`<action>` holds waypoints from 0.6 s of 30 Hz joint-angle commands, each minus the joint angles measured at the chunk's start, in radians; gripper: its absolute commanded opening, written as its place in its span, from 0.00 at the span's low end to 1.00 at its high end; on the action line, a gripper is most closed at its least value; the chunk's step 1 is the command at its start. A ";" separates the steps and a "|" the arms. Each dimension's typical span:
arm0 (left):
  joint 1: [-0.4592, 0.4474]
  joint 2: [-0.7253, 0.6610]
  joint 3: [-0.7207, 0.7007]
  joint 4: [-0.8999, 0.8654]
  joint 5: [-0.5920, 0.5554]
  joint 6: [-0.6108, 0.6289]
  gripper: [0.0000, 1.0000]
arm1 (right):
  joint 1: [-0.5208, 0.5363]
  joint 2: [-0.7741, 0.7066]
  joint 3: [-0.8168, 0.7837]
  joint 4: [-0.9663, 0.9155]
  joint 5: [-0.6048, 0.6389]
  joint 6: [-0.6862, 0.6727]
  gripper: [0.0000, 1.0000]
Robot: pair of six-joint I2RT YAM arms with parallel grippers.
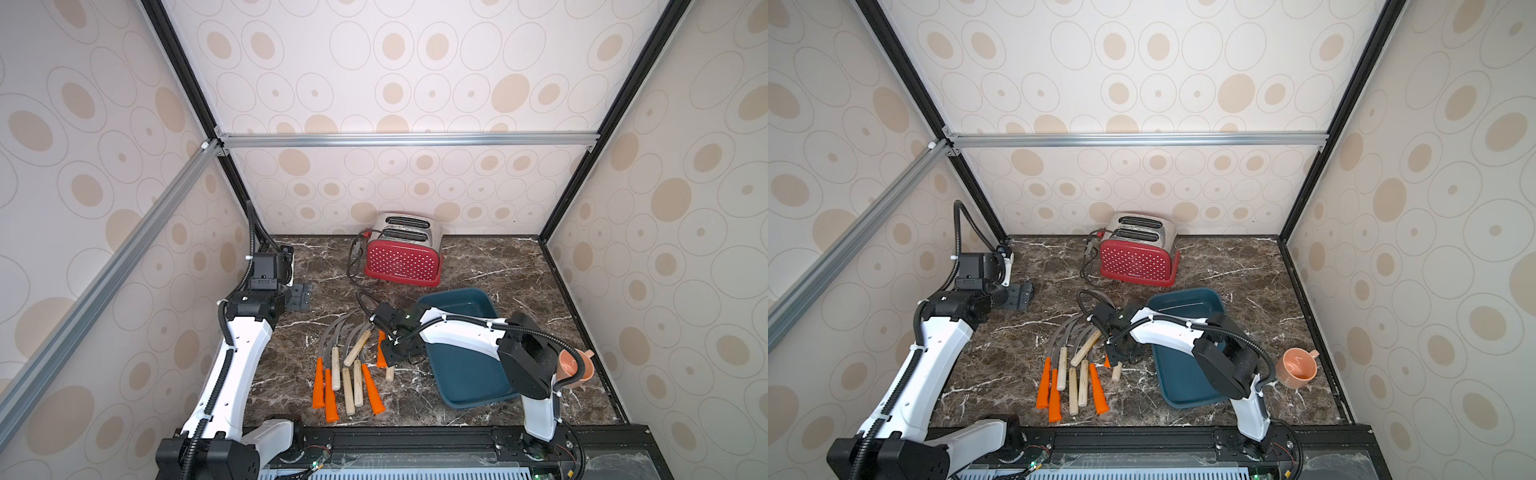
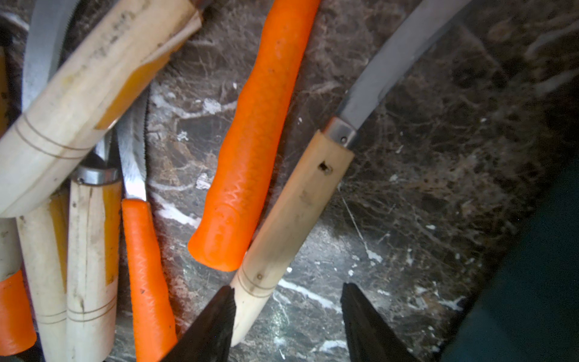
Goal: Put small sickles into storage boxes
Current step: Adjust the storage box at the center of the board, then pick up the sickle at the center of the board.
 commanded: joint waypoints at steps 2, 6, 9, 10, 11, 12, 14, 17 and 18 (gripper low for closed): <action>-0.004 -0.003 -0.006 -0.004 0.007 0.006 0.99 | 0.012 0.031 0.021 -0.008 0.007 0.021 0.57; -0.003 -0.003 -0.008 -0.004 0.017 -0.003 0.99 | 0.019 0.047 0.026 -0.016 0.013 0.021 0.56; -0.005 -0.003 -0.012 -0.003 0.024 -0.003 0.99 | 0.024 0.051 0.025 -0.020 0.021 0.025 0.55; -0.005 -0.003 -0.011 -0.003 0.026 -0.002 0.99 | 0.025 0.052 0.026 -0.026 0.028 0.026 0.55; -0.004 -0.002 -0.011 -0.004 0.026 -0.001 0.99 | 0.026 0.053 0.025 -0.030 0.032 0.027 0.55; -0.004 -0.003 -0.009 -0.005 0.026 0.001 0.99 | 0.028 0.053 0.024 -0.034 0.035 0.031 0.54; -0.005 -0.004 -0.009 -0.006 0.027 0.005 0.99 | 0.030 0.051 0.017 -0.040 0.042 0.035 0.54; -0.004 -0.004 -0.012 -0.005 0.030 0.008 0.99 | 0.032 0.046 -0.006 -0.043 0.044 0.041 0.51; -0.005 -0.005 -0.014 -0.007 0.032 0.010 0.99 | 0.032 0.042 -0.014 -0.043 0.044 0.043 0.50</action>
